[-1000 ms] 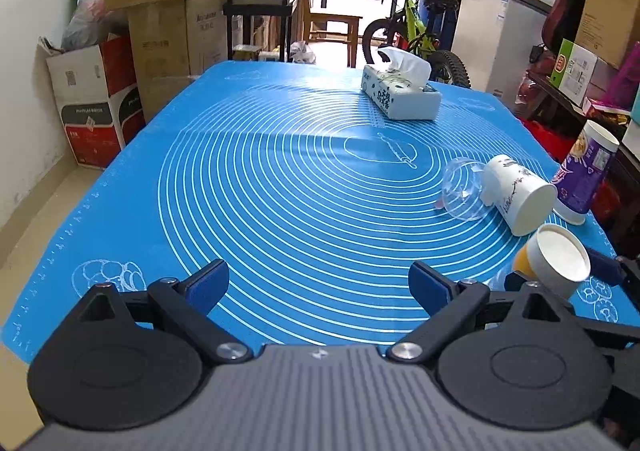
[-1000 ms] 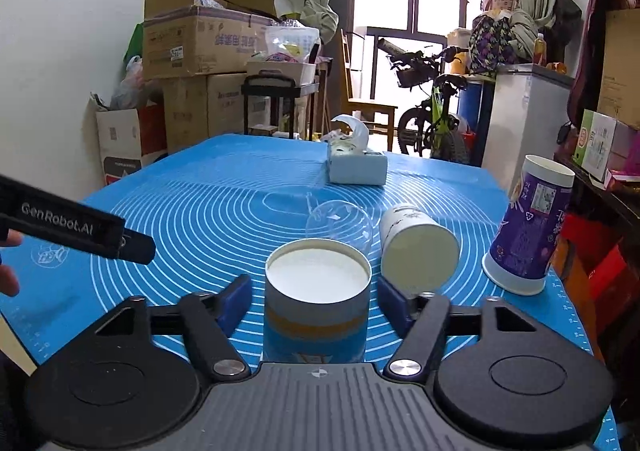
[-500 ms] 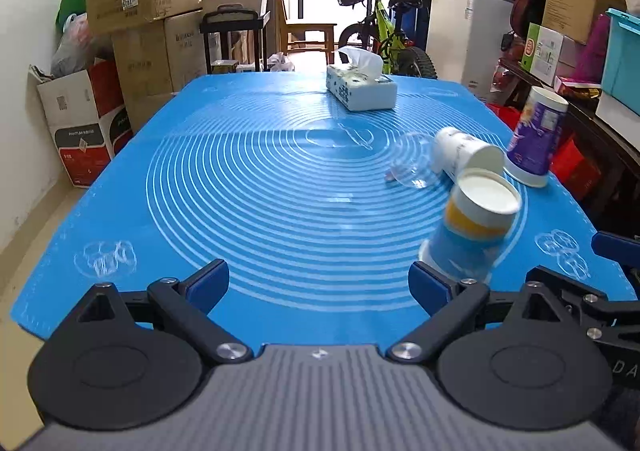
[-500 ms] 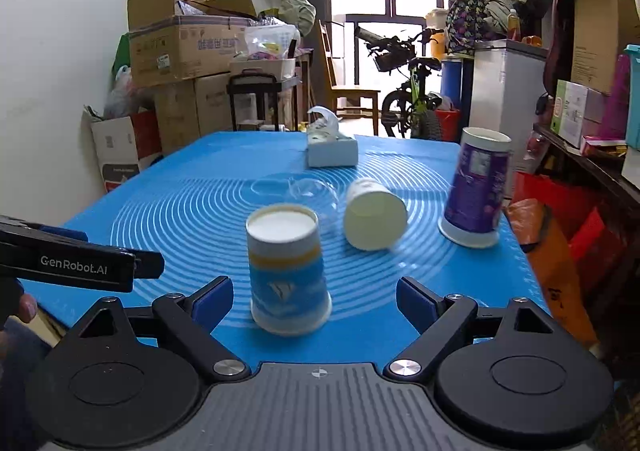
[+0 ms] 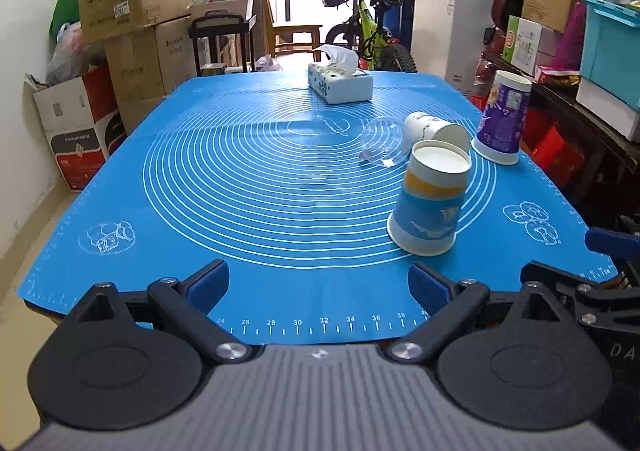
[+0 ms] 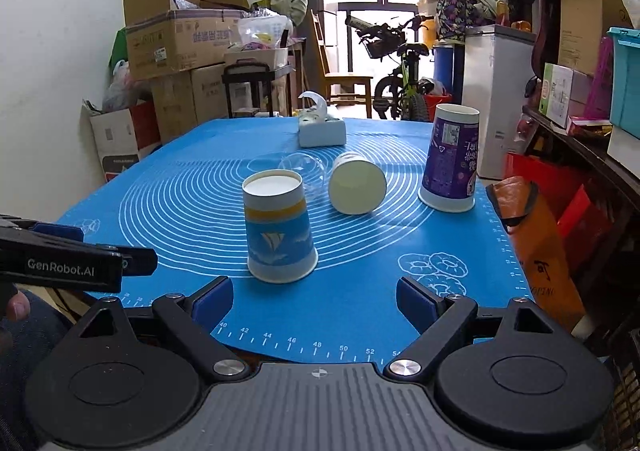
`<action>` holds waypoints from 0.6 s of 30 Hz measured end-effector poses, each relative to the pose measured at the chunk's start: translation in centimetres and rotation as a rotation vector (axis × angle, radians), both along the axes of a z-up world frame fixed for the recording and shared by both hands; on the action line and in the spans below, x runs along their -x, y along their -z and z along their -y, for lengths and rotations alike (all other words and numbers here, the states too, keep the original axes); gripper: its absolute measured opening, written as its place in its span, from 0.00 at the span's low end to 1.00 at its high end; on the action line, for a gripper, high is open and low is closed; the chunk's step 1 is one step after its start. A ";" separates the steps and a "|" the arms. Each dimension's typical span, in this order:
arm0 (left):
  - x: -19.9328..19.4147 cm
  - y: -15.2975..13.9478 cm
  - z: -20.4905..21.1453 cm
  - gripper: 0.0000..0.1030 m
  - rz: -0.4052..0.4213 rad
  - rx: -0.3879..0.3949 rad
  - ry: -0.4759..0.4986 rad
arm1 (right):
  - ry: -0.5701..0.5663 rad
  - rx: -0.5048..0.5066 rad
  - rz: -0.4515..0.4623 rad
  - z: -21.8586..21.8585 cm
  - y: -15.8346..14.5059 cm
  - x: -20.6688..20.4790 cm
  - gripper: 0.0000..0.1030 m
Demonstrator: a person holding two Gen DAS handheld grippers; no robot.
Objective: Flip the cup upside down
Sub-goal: 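Open the right gripper and pull it back from the cup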
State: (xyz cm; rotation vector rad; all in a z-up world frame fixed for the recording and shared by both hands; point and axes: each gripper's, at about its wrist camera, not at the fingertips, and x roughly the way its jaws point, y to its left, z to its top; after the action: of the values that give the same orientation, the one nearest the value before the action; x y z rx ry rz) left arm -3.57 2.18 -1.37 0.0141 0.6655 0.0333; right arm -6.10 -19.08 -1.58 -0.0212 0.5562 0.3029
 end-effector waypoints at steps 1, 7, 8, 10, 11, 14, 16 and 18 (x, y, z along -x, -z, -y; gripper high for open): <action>0.0 0.0 0.1 0.93 -0.004 -0.006 0.003 | -0.001 0.001 0.001 0.0 0.0 0.1 0.87; 0.4 0.1 0.4 0.93 -0.006 -0.016 0.010 | -0.009 0.001 0.002 0.0 -0.2 0.4 0.87; 0.4 0.1 0.5 0.93 -0.007 -0.019 0.012 | -0.010 0.000 -0.001 0.0 -0.1 0.4 0.87; 0.4 0.2 0.4 0.93 -0.010 -0.024 0.016 | -0.012 0.000 -0.006 0.0 -0.1 0.5 0.87; 0.4 0.3 0.5 0.93 -0.012 -0.024 0.017 | -0.013 -0.001 -0.008 0.0 0.0 0.5 0.87; 0.4 0.4 0.6 0.93 -0.016 -0.023 0.018 | -0.016 0.001 -0.009 -0.1 0.0 0.6 0.87; 0.4 0.4 0.6 0.93 -0.016 -0.024 0.021 | -0.017 0.002 -0.010 -0.1 0.0 0.6 0.87; 0.5 0.4 0.6 0.93 -0.016 -0.026 0.022 | -0.016 0.002 -0.009 -0.1 0.0 0.6 0.87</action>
State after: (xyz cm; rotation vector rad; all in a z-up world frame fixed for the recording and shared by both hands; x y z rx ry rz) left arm -4.04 1.60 -1.77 0.0465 0.6808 0.0206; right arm -6.68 -18.98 -1.62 -0.0261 0.5658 0.3186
